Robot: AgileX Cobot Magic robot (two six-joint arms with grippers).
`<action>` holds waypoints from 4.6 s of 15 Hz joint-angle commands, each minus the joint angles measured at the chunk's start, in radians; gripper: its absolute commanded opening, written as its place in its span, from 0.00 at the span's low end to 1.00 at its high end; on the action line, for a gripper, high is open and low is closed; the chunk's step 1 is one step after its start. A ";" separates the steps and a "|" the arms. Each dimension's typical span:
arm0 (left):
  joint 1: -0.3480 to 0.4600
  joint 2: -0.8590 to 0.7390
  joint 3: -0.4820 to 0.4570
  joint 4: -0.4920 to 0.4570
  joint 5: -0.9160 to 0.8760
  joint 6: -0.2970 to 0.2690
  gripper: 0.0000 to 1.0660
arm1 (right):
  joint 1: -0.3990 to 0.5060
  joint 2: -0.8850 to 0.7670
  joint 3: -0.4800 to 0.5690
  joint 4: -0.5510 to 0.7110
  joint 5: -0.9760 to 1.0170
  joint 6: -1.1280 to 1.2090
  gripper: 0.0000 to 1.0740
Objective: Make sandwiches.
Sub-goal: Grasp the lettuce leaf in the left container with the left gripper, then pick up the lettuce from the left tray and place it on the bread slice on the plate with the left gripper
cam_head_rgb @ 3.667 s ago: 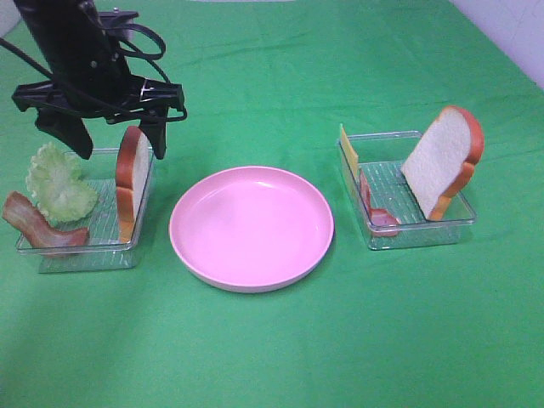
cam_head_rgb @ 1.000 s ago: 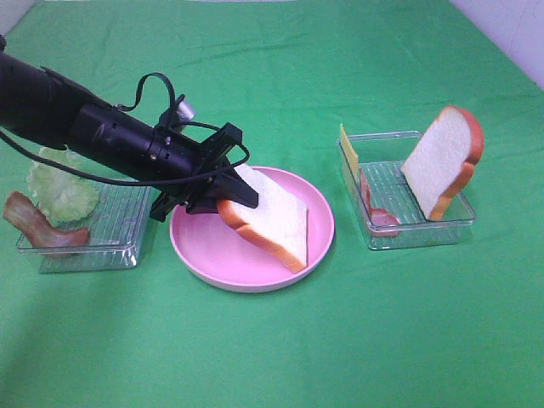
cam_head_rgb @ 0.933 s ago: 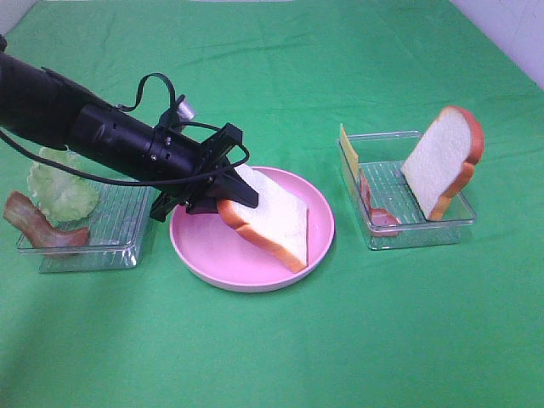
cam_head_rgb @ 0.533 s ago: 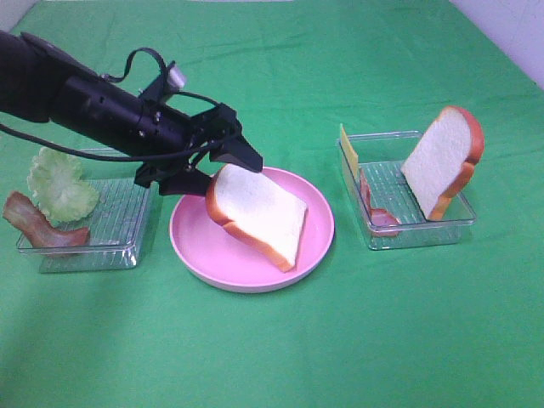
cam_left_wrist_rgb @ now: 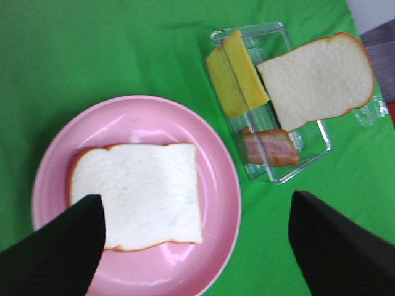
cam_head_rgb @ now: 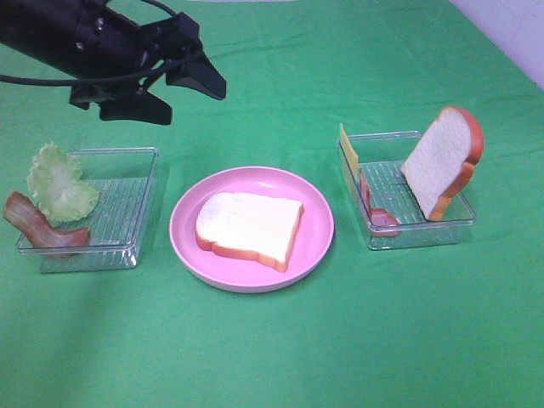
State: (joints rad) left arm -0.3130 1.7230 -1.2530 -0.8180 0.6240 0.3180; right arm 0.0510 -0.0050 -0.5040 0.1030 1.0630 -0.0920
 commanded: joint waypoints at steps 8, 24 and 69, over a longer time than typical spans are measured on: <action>0.207 -0.110 -0.004 0.818 0.287 -0.608 0.73 | -0.005 -0.014 0.002 0.001 0.002 -0.015 0.74; 0.223 0.228 -0.004 0.896 -0.122 -0.607 0.45 | -0.005 -0.014 0.002 0.001 0.002 -0.015 0.74; -0.196 0.297 -0.004 -0.206 -0.277 0.150 0.07 | -0.005 -0.014 0.002 0.002 0.002 -0.015 0.74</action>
State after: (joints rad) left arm -0.5080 2.0210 -1.2540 -1.0230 0.3550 0.4730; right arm 0.0510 -0.0050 -0.5040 0.1030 1.0630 -0.0920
